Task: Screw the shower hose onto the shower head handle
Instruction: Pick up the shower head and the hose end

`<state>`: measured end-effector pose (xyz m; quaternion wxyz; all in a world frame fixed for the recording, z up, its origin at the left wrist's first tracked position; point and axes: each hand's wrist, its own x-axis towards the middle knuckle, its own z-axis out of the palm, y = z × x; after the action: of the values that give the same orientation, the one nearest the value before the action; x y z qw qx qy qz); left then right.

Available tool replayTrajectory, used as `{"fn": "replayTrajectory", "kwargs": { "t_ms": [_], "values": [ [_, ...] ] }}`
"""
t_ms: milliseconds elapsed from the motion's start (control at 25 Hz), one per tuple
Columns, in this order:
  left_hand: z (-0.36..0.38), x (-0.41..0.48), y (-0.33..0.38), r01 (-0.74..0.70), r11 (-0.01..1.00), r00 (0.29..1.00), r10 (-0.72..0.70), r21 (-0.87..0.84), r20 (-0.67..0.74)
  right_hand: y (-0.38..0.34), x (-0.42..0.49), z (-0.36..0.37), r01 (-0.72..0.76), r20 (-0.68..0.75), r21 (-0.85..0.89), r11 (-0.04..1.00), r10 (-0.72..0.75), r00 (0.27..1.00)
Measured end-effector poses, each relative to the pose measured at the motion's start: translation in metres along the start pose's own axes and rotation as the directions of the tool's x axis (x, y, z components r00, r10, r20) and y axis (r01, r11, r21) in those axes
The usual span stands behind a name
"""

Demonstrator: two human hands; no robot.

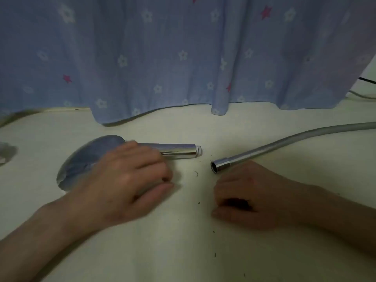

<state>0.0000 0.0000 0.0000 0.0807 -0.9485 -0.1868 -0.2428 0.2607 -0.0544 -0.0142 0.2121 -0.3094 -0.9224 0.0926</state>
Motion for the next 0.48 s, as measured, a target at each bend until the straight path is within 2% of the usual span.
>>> {"fn": "replayTrajectory", "kwargs": {
  "t_ms": [120,280,400,480],
  "values": [
    [-0.008,-0.003,-0.021,0.161,0.984,0.986,-0.157,0.071,-0.061,-0.001,-0.004,-0.006,-0.033,-0.03,-0.01,0.999,0.033,0.999],
    [-0.008,-0.017,-0.051,0.377,0.916,0.918,-0.389,0.139,0.077,0.015,-0.006,-0.022,-0.129,-0.168,-0.122,0.984,0.108,0.98],
    [-0.007,-0.022,-0.062,0.452,0.89,0.877,-0.455,0.057,0.155,0.032,-0.004,-0.028,-0.307,-0.212,-0.123,0.944,0.277,0.937],
    [-0.005,-0.022,-0.065,0.45,0.893,0.876,-0.448,0.033,0.176,0.04,-0.003,-0.027,-0.339,-0.186,-0.078,0.937,0.321,0.929]
  ]
}}
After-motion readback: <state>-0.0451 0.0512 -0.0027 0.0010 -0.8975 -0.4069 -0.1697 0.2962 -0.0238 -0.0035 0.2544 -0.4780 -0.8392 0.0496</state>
